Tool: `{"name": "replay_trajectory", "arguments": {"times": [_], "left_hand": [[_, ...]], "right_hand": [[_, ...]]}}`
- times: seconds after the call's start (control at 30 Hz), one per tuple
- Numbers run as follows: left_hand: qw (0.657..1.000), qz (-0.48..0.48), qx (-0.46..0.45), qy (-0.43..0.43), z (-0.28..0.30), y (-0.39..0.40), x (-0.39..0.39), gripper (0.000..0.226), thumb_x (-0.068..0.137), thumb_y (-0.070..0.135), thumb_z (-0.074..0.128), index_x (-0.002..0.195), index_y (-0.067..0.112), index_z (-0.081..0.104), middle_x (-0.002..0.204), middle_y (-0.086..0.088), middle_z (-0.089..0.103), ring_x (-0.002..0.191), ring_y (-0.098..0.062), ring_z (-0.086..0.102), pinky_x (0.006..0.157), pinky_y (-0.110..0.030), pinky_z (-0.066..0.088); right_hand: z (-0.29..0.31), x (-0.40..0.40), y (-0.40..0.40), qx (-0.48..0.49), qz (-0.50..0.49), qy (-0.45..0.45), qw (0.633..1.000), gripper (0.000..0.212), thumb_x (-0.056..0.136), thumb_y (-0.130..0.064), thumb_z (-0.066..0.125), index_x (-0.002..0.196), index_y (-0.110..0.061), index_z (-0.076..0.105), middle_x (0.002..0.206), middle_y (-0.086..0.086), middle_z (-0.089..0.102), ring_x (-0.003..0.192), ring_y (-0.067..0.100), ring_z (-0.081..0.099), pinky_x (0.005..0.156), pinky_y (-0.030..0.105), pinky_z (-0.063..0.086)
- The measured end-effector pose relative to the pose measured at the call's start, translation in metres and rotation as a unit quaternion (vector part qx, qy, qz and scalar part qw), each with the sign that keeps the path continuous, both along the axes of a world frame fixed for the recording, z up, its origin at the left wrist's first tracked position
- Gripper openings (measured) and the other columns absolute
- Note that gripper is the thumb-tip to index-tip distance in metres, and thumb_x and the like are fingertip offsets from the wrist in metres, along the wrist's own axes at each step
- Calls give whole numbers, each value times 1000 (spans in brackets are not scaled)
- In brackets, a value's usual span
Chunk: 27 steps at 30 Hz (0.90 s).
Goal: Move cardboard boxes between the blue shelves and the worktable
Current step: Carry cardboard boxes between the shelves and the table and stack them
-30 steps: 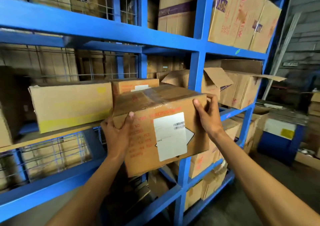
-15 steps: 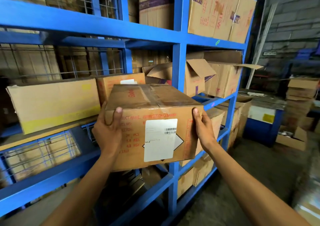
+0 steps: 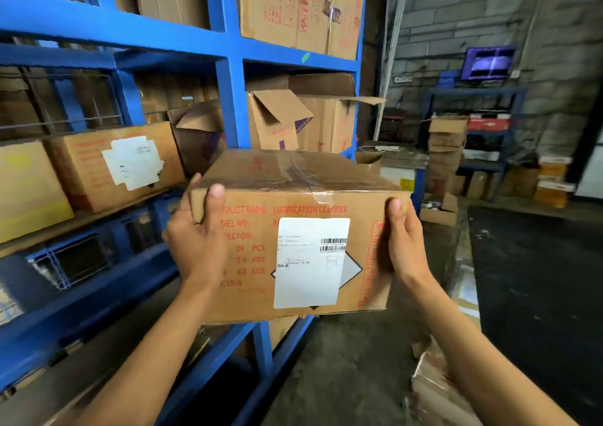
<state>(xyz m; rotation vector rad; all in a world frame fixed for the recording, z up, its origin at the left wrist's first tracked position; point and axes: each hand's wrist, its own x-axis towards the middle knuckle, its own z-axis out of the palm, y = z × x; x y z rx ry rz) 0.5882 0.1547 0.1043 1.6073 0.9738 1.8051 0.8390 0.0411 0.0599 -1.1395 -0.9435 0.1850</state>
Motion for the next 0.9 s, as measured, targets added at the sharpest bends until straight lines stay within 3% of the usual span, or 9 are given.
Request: {"name": "replay_trajectory", "arguments": {"times": [0.07, 0.17, 0.3, 0.43, 0.47, 0.53, 0.63, 0.73, 0.9], "left_hand": [[999, -33, -8, -7, -10, -4, 31, 51, 85, 68, 47, 115, 33, 67, 93, 11, 68, 95, -14, 67, 89, -37, 54], [996, -82, -19, 11, -29, -14, 84, 54, 89, 59, 48, 125, 22, 65, 112, 4, 69, 106, -10, 62, 95, -25, 46], [983, -176, -45, 35, -48, -40, 155, 64, 85, 66, 45, 122, 19, 66, 104, 6, 70, 102, -13, 64, 93, -33, 49], [957, -268, -73, 86, -63, -71, 226, 77, 80, 74, 41, 109, 8, 68, 94, -12, 72, 94, -28, 66, 85, -42, 53], [950, -289, -86, 85, -68, -76, 241, 75, 80, 74, 44, 112, 10, 68, 102, -12, 72, 101, -28, 65, 90, -44, 51], [930, -342, -109, 83, -74, -93, 267, 56, 90, 59, 50, 127, 18, 63, 122, -2, 66, 116, -20, 58, 102, -36, 44], [877, -449, -133, 106, -88, -129, 310, 49, 98, 43, 50, 140, 17, 48, 132, 7, 50, 126, -13, 46, 105, -29, 33], [819, -532, -153, 151, -105, -159, 342, 54, 96, 52, 48, 140, 20, 43, 137, 7, 46, 128, -15, 43, 110, -44, 31], [742, -633, -130, 180, -138, -188, 383, 64, 85, 63, 48, 136, 24, 54, 137, 1, 57, 126, -19, 53, 109, -46, 40]], "right_hand": [[-5, 19, -28, -14, -33, 1, 999, 51, 98, -51, 42, 131, -16, 57, 119, -8, 68, 110, -1, 62, 90, 12, 46], [-14, 50, -72, -32, -106, 12, 994, 47, 97, -48, 42, 125, -15, 62, 112, -11, 68, 99, -8, 62, 82, 8, 45], [-35, 82, -137, -49, -201, 46, 977, 29, 102, -38, 45, 112, -18, 64, 96, -20, 67, 85, -13, 59, 73, 5, 43], [-52, 99, -198, -52, -309, 72, 947, 15, 103, -37, 46, 89, -32, 50, 73, -33, 59, 72, -13, 53, 68, 5, 42], [-57, 102, -211, -54, -334, 70, 938, 15, 100, -43, 47, 91, -31, 51, 75, -32, 59, 73, -13, 53, 68, 6, 42], [-64, 106, -237, -70, -374, 66, 923, 37, 93, -55, 48, 105, -21, 57, 90, -27, 62, 84, -12, 56, 75, 10, 46], [-75, 105, -279, -81, -469, 72, 876, 65, 91, -61, 45, 136, -15, 54, 131, -5, 63, 120, 4, 57, 101, 25, 48], [-89, 94, -314, -99, -543, 88, 830, 68, 90, -63, 44, 140, -16, 51, 133, 1, 62, 122, 12, 58, 105, 38, 48], [-112, 68, -345, -99, -631, 112, 762, 72, 87, -67, 43, 142, -20, 47, 131, 1, 63, 117, 11, 60, 101, 37, 51]]}}
